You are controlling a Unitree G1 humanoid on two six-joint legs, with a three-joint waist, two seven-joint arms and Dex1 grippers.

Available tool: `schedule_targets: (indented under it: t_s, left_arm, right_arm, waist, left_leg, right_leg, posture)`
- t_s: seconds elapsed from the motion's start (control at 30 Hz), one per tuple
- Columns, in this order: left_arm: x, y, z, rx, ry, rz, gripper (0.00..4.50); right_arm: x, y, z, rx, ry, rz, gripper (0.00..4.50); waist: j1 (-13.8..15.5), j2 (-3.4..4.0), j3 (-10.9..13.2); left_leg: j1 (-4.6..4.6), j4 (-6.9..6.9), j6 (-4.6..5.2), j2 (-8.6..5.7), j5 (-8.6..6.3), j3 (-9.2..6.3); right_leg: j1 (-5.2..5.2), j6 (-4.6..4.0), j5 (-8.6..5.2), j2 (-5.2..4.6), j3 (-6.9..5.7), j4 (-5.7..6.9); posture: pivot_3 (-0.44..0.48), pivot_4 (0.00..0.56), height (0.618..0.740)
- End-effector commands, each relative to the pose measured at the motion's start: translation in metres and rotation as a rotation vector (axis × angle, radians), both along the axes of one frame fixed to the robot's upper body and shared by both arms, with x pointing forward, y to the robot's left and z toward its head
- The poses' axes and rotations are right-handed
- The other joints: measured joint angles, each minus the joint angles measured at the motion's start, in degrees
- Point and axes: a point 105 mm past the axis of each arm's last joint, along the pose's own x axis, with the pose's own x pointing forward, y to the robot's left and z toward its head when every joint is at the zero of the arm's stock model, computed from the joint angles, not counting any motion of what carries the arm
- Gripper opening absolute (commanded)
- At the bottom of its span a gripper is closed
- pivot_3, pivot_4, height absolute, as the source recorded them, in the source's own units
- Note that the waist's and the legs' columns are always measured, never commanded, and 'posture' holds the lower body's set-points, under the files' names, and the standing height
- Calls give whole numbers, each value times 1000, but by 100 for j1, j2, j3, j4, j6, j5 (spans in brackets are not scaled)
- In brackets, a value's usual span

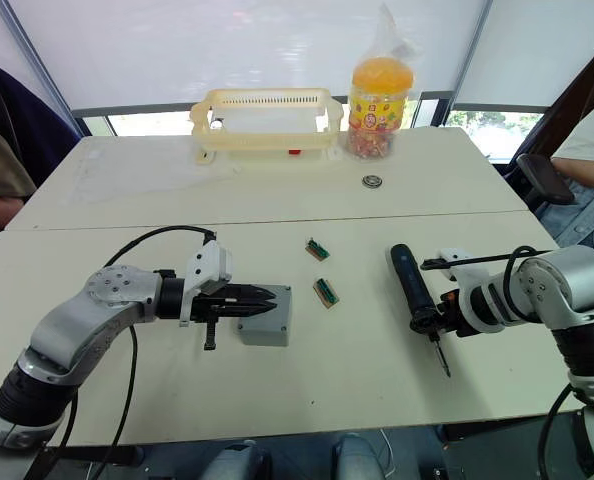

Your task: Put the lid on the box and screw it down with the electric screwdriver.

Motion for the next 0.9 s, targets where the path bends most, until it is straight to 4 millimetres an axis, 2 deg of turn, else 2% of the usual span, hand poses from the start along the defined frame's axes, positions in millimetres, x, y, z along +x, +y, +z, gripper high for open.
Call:
schedule_targets:
  t_s: [0.03, 0.17, 0.27, 0.3, 0.33, 0.37, 0.47, 0.53, 0.63, 0.73, 0.8, 0.9]
  left_arm:
    - [-5, -5, 3, -6, -27, -19, 560]
    - [-4, -3, 3, -9, -27, -9, 560]
    - [-4, -2, 3, -8, -26, -6, 560]
    - [-4, -2, 3, -8, -26, -5, 560]
    - [-4, -2, 3, -7, -25, -4, 560]
    - [-4, -1, 3, -5, -25, -3, 560]
    - [-4, 5, 3, 7, -26, 6, 560]
    - [-2, 11, 7, 14, -30, 22, 560]
    - [0, 24, 17, 0, -26, 45, 560]
    - [1, 33, 26, -3, -14, 56, 560]
    - [2, 39, 27, 17, 1, 53, 560]
    - [7, 45, 29, 22, 26, 53, 560]
  right_arm:
    - [2, -7, -6, -33, 20, -33, 3672]
    - [3, -5, -11, -32, 31, -36, 3672]
    - [4, -4, -13, -40, 27, -31, 2863]
    - [4, -3, -14, -39, 29, -30, 2263]
    - [4, -3, -15, -38, 31, -30, 1903]
    - [4, -2, -16, -34, 35, -27, 1734]
    - [1, 1, -18, -26, 37, -14, 1741]
    - [3, -2, -10, -15, -7, -19, 1741]
    - [21, -4, 16, 45, -171, -46, 1741]
    - [44, -4, 59, 110, -429, -60, 1741]
    - [56, 5, 98, 193, -652, -30, 1741]
    - [56, 33, 135, 252, -925, 112, 1741]
  waist:
    - [-1, 0, 0]
    - [0, -6, -4]
    - [-7, -14, -9]
    - [-8, -14, -9]
    - [-9, -15, -9]
    - [-10, -16, -10]
    - [-10, -23, -14]
    - [-8, -23, -14]
    - [-20, -22, -12]
    - [-36, 15, 10]
    - [-26, 48, 31]
    - [-19, 64, 41]
  left_leg:
    - [0, 0, 0, 0, 0, 0]
    - [0, 0, 0, 0, 0, 0]
    - [3, 0, 0, 0, 0, -1]
    - [4, 0, 0, 0, 0, 0]
    - [5, 0, 0, 0, 0, 0]
    - [5, 0, 0, 1, 0, -1]
    - [6, 0, 0, 1, 0, -1]
    - [6, 0, 0, 1, 0, -2]
    - [4, -1, 0, 1, 0, -2]
    - [1, -1, 0, 1, 0, 7]
    - [-6, -2, 0, -1, 0, 11]
    - [-31, -4, -1, -7, 0, 9]
  right_leg:
    - [0, 0, 0, 0, 0, 0]
    - [0, 0, 0, 0, 0, 0]
    - [3, 0, 0, 0, -1, 0]
    - [4, 0, 0, 0, 0, 0]
    - [5, 0, 0, 0, -1, 0]
    - [5, 0, 0, 1, -1, 0]
    - [5, -1, 0, 1, -1, 0]
    - [5, -1, 0, 1, -1, 0]
    - [4, 0, 0, 1, -2, 0]
    - [-6, 0, 1, 0, 3, 1]
    - [-17, 2, 2, 0, 8, 4]
    - [-47, 12, 7, 4, 5, 14]
  posture:
    - [0, 150, 740]
    - [0, 150, 740]
    - [0, 150, 740]
    - [0, 150, 740]
    - [0, 150, 740]
    - [0, 150, 740]
    - [0, 150, 740]
    - [0, 150, 740]
    - [0, 150, 740]
    - [0, 150, 740]
    - [0, 150, 740]
    - [0, 150, 740]
